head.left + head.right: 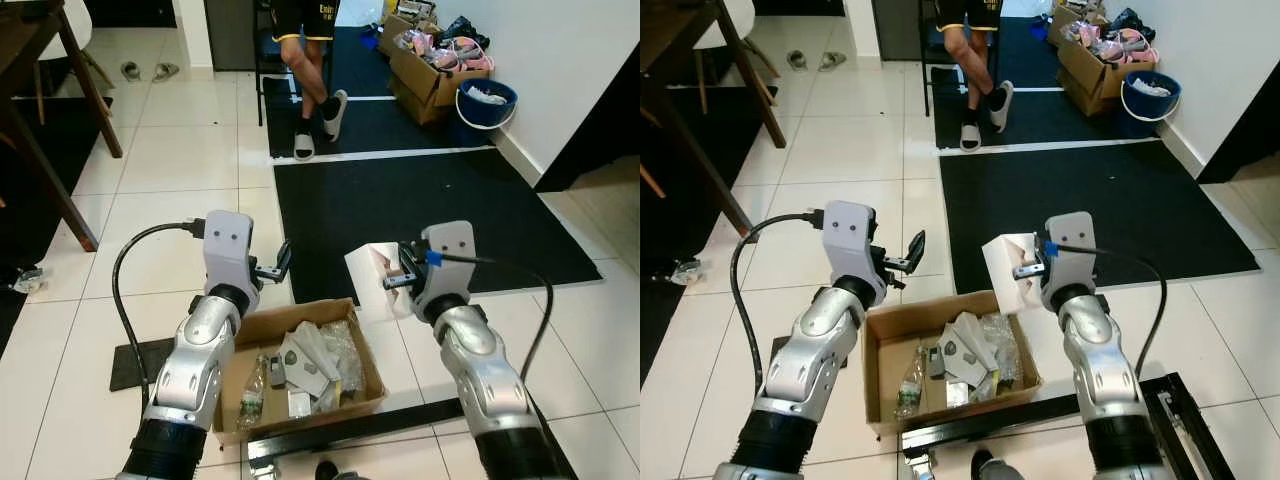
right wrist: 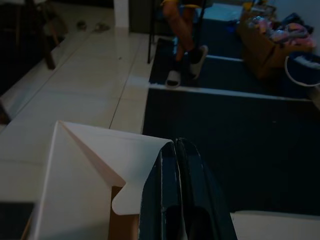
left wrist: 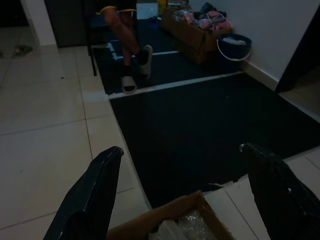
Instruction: Picking trash to rubbish bin
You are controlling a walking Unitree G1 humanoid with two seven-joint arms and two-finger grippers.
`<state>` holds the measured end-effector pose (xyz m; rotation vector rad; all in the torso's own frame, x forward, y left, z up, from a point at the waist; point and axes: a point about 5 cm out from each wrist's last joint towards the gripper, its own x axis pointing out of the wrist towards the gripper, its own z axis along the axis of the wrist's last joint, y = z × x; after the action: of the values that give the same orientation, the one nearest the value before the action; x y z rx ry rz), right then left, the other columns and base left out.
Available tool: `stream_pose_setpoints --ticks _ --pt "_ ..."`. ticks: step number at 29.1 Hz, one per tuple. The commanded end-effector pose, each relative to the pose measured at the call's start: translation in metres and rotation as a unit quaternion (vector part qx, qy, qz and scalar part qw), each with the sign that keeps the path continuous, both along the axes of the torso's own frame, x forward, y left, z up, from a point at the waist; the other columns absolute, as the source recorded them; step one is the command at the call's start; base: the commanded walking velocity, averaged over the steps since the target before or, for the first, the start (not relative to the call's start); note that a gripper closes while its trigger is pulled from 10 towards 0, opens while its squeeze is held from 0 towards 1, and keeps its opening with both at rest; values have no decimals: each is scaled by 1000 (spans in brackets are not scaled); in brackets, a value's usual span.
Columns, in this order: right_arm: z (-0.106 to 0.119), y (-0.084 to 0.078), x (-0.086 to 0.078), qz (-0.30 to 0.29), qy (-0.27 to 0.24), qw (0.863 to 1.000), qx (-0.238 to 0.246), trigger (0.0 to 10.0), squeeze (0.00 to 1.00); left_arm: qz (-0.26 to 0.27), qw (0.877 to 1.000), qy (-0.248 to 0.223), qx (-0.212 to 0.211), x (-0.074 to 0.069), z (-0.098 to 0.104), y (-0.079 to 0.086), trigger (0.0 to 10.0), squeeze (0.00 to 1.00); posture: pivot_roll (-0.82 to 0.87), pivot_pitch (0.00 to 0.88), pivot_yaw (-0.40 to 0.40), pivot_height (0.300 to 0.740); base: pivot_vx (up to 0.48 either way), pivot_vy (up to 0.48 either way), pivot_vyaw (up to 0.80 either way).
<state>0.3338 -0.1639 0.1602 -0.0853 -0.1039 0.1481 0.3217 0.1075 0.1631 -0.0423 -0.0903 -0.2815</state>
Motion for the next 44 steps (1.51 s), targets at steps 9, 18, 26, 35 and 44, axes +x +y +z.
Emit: stream_pose_setpoints --ticks 9,18,26,35,44 --pt "18 2 33 20 -31 999 13 10000 0 32 999 10 30 8 -6 5 10000 0 -39 189 -3 740 0 0 0" --pt "31 40 41 100 -49 993 27 10000 0 47 998 19 33 6 -10 11 10000 0 -32 200 -6 740 0 0 0" --pt "28 50 44 118 -52 990 49 10000 4 48 998 20 32 6 -10 10 10000 0 -31 205 -2 740 0 0 0" --pt "22 45 44 105 -50 992 38 10000 0 46 998 22 32 5 -11 9 10000 0 -32 204 -1 740 0 0 0" --pt "14 44 40 105 -46 993 36 10000 0 44 998 23 34 6 -12 8 10000 0 -30 200 0 740 0 0 0"
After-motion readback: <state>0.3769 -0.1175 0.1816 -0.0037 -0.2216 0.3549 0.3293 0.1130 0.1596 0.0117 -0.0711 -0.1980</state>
